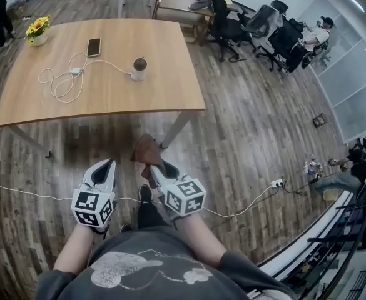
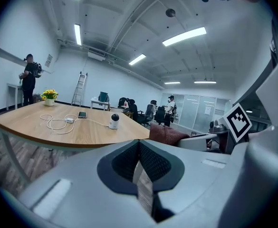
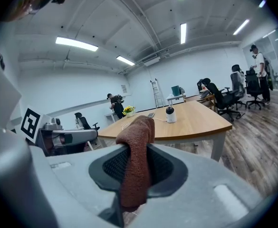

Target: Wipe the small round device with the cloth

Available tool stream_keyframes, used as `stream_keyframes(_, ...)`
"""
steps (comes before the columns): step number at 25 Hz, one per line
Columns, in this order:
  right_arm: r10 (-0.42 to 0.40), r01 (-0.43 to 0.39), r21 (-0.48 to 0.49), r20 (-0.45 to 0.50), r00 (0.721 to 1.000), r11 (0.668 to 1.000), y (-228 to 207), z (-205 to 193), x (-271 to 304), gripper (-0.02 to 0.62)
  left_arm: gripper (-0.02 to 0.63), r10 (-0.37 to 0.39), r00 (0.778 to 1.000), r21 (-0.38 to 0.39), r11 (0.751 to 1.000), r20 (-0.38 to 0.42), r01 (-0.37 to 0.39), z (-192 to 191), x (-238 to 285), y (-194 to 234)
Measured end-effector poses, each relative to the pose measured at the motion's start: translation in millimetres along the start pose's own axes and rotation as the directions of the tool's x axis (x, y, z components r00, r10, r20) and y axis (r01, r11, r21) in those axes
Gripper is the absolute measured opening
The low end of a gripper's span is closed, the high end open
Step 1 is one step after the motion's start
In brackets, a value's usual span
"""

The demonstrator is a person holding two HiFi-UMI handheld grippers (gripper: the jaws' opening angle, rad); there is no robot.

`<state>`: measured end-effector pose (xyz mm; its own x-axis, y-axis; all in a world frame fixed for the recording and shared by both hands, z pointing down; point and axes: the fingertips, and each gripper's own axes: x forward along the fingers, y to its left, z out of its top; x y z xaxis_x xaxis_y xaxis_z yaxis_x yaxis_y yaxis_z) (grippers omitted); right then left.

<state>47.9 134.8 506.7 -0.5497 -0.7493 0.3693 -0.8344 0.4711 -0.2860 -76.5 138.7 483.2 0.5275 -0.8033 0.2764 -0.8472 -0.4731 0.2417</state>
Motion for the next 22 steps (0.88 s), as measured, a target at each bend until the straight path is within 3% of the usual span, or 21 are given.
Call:
stream_keyframes(11, 0.069, -0.069, 0.020, 0.017, 0.997, 0.997, -90.6, 70.5, 72.9, 0.072, 0.020, 0.067, 0.998, 0.023, 0.997, 0.003, -0.067, 48.2, 108.3, 18.6)
stream_keyframes(16, 0.076, -0.076, 0.045, 0.002, 0.997, 0.996, -128.2, 81.1, 93.6, 0.072, 0.020, 0.101, 0.995, -0.002, 0.995, -0.009, -0.101, 52.9, 141.6, 26.0)
stream_keyframes(22, 0.110, -0.109, 0.034, -0.016, 0.994, 0.993, -141.1, 87.8, 112.0, 0.072, 0.019, 0.152, 0.988, -0.014, 0.988, 0.001, -0.152, 61.7, 158.2, 36.7)
